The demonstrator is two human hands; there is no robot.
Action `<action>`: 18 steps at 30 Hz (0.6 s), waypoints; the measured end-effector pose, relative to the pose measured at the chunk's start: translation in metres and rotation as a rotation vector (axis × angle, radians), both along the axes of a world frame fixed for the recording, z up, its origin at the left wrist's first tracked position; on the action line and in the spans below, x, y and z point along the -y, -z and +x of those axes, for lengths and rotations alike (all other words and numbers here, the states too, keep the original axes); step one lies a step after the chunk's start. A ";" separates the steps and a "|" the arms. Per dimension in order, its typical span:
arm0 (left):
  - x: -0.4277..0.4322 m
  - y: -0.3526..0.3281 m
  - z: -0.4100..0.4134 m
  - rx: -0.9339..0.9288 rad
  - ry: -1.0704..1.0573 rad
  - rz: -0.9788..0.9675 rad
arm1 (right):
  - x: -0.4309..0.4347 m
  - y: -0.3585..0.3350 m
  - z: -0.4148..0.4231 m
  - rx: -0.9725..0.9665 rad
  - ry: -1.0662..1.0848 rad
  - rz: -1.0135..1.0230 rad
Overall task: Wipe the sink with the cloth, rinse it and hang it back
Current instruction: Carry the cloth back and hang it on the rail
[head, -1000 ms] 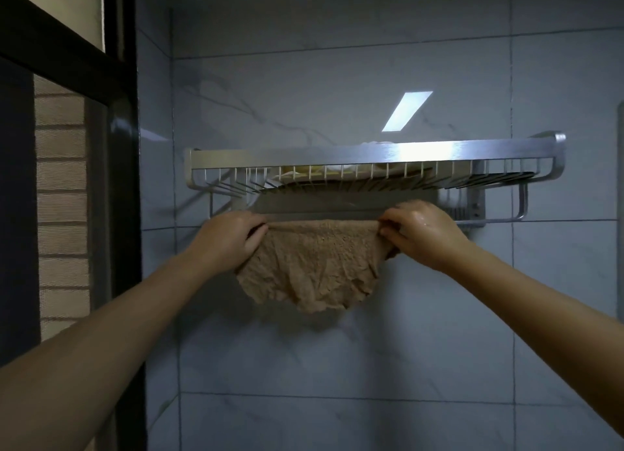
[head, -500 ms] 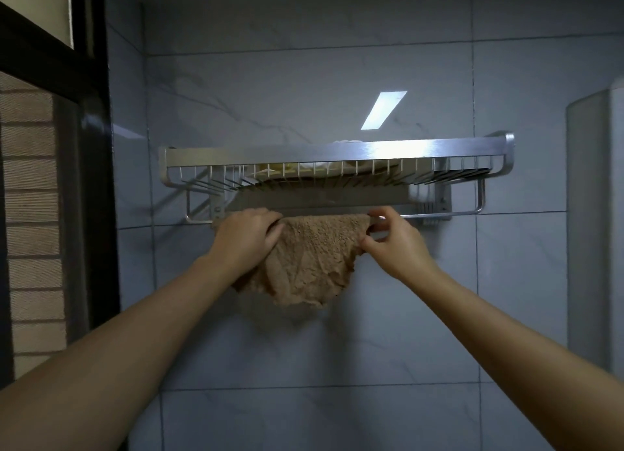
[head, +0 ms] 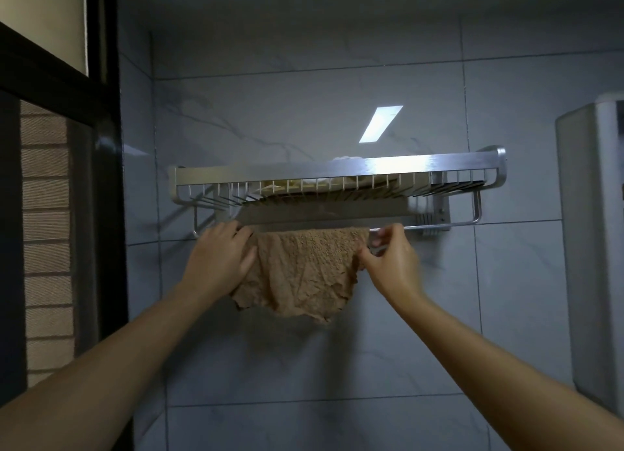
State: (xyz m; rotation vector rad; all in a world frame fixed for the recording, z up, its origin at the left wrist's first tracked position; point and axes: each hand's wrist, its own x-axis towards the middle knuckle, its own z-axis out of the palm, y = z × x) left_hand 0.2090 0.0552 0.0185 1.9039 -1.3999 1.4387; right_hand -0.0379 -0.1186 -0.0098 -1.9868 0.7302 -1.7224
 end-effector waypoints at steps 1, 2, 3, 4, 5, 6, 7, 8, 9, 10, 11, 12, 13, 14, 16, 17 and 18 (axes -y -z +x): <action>-0.002 0.001 0.004 0.001 0.006 0.004 | 0.002 0.001 0.002 0.006 -0.036 0.055; -0.004 0.002 0.007 0.003 0.022 0.012 | 0.003 0.000 0.005 -0.002 -0.076 0.110; -0.005 0.002 0.009 -0.001 0.041 0.021 | 0.002 -0.001 0.007 -0.003 -0.126 0.146; -0.005 0.002 0.011 -0.012 0.062 0.027 | 0.001 -0.002 0.010 -0.004 -0.166 0.174; -0.006 0.002 0.012 -0.029 0.082 0.028 | -0.002 -0.003 0.012 -0.001 -0.191 0.178; -0.006 0.001 0.013 -0.045 0.101 0.026 | -0.006 -0.005 0.014 -0.003 -0.187 0.161; -0.007 0.000 0.015 -0.059 0.119 0.027 | -0.009 -0.007 0.015 -0.005 -0.169 0.128; -0.007 -0.002 0.016 -0.070 0.137 0.033 | -0.013 -0.010 0.014 -0.011 -0.144 0.099; -0.008 -0.005 0.017 -0.079 0.155 0.046 | -0.017 -0.015 0.014 -0.018 -0.137 0.086; -0.009 -0.007 0.018 -0.075 0.164 0.067 | -0.020 -0.021 0.013 -0.028 -0.148 0.100; -0.011 -0.009 0.019 -0.047 0.156 0.089 | -0.022 -0.028 0.012 -0.041 -0.177 0.127; -0.013 -0.010 0.022 0.006 0.130 0.106 | -0.023 -0.036 0.012 -0.063 -0.204 0.156; -0.014 -0.010 0.026 0.061 0.099 0.111 | -0.025 -0.045 0.013 -0.085 -0.223 0.177; -0.016 -0.009 0.031 0.088 0.074 0.096 | -0.026 -0.055 0.015 -0.107 -0.233 0.184; -0.020 -0.004 0.036 0.061 0.051 0.050 | -0.033 -0.074 0.026 -0.145 -0.266 0.169; -0.021 -0.002 0.038 0.040 0.060 0.039 | -0.037 -0.082 0.035 -0.178 -0.290 0.164; -0.022 0.000 0.039 0.014 0.081 0.052 | -0.043 -0.089 0.047 -0.230 -0.314 0.164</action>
